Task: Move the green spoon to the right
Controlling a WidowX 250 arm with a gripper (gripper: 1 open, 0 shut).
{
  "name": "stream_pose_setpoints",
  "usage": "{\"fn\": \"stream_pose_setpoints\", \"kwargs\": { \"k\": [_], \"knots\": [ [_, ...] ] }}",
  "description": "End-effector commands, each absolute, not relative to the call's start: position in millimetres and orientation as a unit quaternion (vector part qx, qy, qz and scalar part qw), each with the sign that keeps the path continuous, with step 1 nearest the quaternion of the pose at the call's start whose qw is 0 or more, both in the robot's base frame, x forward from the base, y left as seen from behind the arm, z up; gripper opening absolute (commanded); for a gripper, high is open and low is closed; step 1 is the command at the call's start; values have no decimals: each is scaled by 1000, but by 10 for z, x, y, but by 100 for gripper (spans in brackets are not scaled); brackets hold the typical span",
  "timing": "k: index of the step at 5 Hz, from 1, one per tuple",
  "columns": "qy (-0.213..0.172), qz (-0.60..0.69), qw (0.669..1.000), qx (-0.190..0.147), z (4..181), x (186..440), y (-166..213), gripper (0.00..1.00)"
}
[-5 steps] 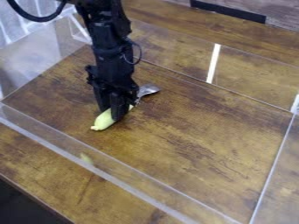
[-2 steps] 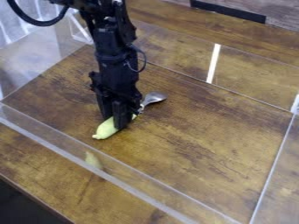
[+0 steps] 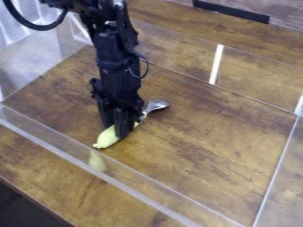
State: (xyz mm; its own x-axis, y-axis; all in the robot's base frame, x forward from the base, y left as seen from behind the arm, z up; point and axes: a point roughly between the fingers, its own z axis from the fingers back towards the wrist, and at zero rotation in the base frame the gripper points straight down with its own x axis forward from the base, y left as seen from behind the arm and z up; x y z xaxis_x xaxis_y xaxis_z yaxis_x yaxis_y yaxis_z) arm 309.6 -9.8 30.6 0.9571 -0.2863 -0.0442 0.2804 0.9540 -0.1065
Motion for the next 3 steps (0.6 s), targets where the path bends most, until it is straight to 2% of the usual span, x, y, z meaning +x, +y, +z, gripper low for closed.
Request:
{"fn": "stream_pose_setpoints", "kwargs": {
  "k": [1,3],
  "knots": [
    [26,-171,984,-45,527,3038,-306,0],
    [14,-167,985,-30,833,3043,-445,0]
  ]
}}
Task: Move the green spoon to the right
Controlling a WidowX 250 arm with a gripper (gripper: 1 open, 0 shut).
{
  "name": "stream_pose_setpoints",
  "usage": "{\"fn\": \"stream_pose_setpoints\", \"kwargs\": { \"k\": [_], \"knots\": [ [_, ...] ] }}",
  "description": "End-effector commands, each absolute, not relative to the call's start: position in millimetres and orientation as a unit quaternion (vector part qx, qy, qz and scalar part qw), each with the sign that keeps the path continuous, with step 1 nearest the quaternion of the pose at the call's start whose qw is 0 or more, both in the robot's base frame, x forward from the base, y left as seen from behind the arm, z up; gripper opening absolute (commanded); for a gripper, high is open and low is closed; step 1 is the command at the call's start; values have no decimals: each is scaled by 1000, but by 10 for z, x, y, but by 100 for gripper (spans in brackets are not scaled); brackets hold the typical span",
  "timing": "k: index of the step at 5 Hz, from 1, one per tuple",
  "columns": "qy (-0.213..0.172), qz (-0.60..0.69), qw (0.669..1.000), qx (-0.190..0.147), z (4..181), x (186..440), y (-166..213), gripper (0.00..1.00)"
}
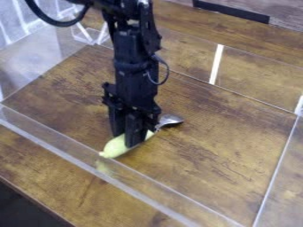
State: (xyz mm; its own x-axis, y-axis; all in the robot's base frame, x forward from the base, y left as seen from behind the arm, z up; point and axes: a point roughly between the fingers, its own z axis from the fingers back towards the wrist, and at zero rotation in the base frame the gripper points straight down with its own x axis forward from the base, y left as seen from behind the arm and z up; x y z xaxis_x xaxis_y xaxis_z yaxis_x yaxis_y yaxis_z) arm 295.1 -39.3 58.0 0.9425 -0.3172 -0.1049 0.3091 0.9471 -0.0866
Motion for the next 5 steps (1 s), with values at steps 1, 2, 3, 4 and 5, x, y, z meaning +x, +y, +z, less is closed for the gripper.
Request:
{"fn": "stream_pose_setpoints", "kwargs": {
  "k": [1,2,3,4,5],
  "knots": [
    [10,-166,986,-19,985,3071,-543,0],
    [7,-166,986,-10,1079,3120,-734,0],
    [4,-163,987,-9,1096,3160,-997,0],
    [5,-157,988,-5,1115,3173,-1233,0],
    [14,-153,988,-8,1030,3158,-1454,0]
  ]
}}
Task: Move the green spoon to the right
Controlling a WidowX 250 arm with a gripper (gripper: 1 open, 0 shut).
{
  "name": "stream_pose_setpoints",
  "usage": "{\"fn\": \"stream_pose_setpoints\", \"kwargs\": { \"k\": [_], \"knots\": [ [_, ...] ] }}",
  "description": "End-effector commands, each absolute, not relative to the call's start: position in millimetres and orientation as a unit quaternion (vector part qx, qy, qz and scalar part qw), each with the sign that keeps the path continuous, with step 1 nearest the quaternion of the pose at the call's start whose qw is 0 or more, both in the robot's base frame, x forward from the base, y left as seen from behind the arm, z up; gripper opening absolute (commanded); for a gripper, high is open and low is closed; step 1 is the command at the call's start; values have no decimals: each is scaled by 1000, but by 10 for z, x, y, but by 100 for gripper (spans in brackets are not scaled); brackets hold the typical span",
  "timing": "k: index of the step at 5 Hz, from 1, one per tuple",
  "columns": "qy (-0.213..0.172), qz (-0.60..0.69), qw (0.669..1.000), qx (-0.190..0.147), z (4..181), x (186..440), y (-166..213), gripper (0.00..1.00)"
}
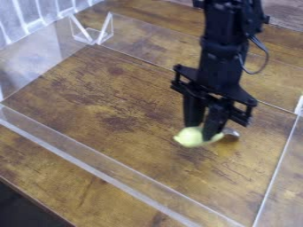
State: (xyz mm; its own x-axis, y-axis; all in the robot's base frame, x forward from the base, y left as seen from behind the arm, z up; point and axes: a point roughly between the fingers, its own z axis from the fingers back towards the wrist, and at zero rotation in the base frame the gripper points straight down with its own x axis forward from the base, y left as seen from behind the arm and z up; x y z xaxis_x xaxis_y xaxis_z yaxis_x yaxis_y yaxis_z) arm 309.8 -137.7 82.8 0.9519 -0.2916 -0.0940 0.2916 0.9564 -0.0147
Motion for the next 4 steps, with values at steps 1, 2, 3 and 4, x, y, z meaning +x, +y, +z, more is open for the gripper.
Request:
{"fn": "stream_pose_setpoints", "kwargs": {
  "k": [1,2,3,4],
  "knots": [
    [18,-157,987,-13,921,3142,-1510,0],
    [31,-162,986,-9,859,3158,-1498,0],
    [42,-166,985,-3,810,3180,-1497,0],
    [52,-170,984,3,815,3202,-1490,0]
  ]
}}
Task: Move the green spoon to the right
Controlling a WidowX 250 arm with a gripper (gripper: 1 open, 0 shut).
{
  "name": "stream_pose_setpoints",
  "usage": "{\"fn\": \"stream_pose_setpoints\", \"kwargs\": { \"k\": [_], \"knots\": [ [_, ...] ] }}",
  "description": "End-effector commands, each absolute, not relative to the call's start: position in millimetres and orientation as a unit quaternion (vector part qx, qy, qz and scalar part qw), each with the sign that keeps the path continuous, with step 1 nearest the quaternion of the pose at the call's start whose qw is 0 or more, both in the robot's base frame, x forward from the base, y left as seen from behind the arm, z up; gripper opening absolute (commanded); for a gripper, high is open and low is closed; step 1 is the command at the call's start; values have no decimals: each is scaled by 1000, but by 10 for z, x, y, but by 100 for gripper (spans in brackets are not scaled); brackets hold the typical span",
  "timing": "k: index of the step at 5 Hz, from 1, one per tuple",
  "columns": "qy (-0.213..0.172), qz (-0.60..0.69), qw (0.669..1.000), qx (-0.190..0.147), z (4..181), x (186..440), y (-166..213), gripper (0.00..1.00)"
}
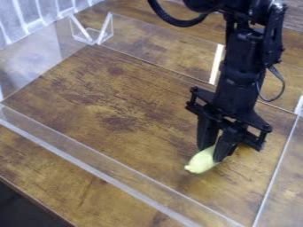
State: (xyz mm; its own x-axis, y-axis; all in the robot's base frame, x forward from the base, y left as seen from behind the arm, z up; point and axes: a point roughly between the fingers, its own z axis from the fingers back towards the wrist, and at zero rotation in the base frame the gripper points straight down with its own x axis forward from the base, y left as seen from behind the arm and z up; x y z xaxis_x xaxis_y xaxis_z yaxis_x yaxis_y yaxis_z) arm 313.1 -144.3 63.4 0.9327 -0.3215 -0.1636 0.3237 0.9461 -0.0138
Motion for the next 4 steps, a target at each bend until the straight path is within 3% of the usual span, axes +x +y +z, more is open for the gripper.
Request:
{"fn": "stream_pose_setpoints", "kwargs": {
  "k": [1,4],
  "knots": [
    [60,-174,983,7,808,3230,-1485,0],
    [75,-188,979,9,750,3280,-1456,0]
  ]
}}
